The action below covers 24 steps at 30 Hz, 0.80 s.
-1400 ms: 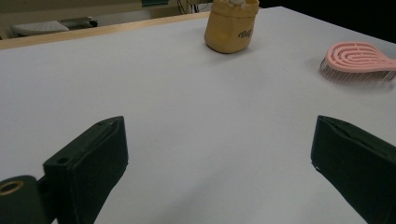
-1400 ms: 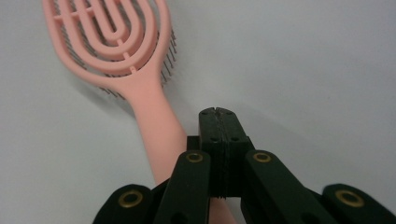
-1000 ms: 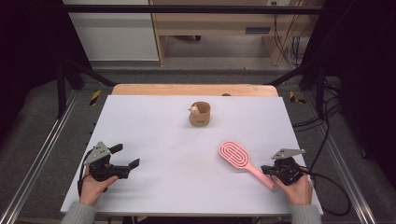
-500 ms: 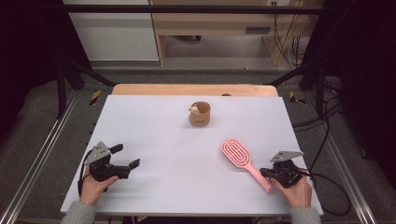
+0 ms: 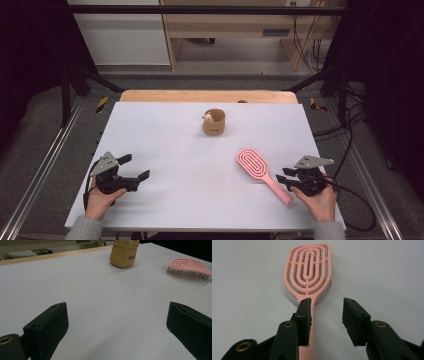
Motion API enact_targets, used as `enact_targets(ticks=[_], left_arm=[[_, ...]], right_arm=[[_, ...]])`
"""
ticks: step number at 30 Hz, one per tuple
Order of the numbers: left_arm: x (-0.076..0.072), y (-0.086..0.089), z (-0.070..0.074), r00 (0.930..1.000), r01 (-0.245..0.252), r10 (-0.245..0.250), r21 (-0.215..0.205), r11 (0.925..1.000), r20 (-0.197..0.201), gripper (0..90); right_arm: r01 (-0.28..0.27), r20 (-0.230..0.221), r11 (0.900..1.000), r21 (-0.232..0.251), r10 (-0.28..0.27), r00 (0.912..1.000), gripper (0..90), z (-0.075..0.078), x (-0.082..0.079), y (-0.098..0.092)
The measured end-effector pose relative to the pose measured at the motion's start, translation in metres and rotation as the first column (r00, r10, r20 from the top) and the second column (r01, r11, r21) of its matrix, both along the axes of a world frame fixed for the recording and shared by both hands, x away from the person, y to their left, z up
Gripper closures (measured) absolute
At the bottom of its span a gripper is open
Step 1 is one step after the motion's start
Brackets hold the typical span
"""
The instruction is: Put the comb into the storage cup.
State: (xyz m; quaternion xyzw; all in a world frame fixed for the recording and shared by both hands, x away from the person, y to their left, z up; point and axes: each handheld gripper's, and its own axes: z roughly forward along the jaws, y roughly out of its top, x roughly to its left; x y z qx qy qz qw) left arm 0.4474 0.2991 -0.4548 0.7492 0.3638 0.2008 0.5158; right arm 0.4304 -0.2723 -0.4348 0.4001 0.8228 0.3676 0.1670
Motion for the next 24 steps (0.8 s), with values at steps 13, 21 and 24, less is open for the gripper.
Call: enact_targets(ticks=[13, 21, 24], left_arm=[[0.0, 0.0, 0.0, 1.0, -0.001, 0.001, -0.001, 1.0, -0.004, 3.8], [0.0, 0.001, 0.0, 1.0, -0.001, 0.001, -0.002, 1.0, -0.003, 3.8], [0.0, 0.001, 0.0, 1.0, 0.0, 0.0, -0.003, 1.0, -0.004, 3.8]], right_arm=[[-0.002, 0.072, 0.999, 0.035, 0.0, 0.9974, 5.5, 0.006, 0.005, 0.009], [-0.013, 0.048, 1.0, 0.019, 0.012, 0.9988, 0.5, 0.008, 0.006, 0.015], [-0.017, 0.046, 1.0, 0.004, 0.017, 0.9988, 0.4, 0.01, 0.007, 0.018]])
